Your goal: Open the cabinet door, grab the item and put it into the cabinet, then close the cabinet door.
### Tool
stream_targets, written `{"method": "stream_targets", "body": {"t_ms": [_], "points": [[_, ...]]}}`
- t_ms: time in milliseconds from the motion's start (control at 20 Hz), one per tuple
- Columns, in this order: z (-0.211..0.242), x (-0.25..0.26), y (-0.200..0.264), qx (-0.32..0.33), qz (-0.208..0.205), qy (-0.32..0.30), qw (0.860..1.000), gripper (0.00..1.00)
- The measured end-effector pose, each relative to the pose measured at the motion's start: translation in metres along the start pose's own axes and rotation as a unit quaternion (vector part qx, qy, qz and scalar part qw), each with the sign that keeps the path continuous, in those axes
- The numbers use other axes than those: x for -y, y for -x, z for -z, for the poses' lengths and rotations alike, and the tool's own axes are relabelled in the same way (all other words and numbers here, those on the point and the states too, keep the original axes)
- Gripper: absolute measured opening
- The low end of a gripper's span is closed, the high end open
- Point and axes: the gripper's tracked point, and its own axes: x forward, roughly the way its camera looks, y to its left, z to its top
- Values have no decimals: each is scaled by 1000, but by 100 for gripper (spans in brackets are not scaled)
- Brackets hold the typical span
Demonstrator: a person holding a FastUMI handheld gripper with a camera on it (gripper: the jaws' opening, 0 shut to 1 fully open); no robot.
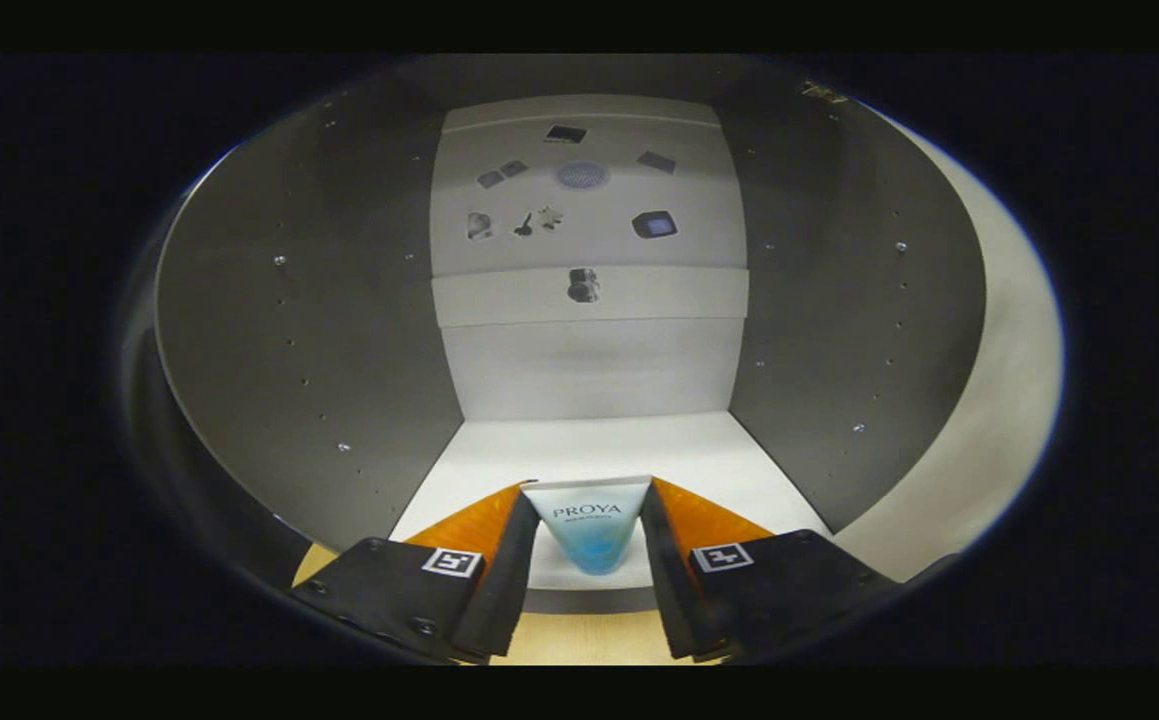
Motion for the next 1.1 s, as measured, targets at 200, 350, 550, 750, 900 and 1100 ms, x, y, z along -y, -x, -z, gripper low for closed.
{"method": "stream_targets", "body": {"t_ms": [200,350,550,750,900,1100], "points": [[-1,3,-6,3,14,3,1000,66],[-4,4,2,10,17,3,1000,69],[-13,4,24,38,27,10,999,94],[-14,-2,74,73,26,14,997,99],[-5,-8,120,98,19,17,995,99],[18,-10,176,118,14,16,993,98]]}}
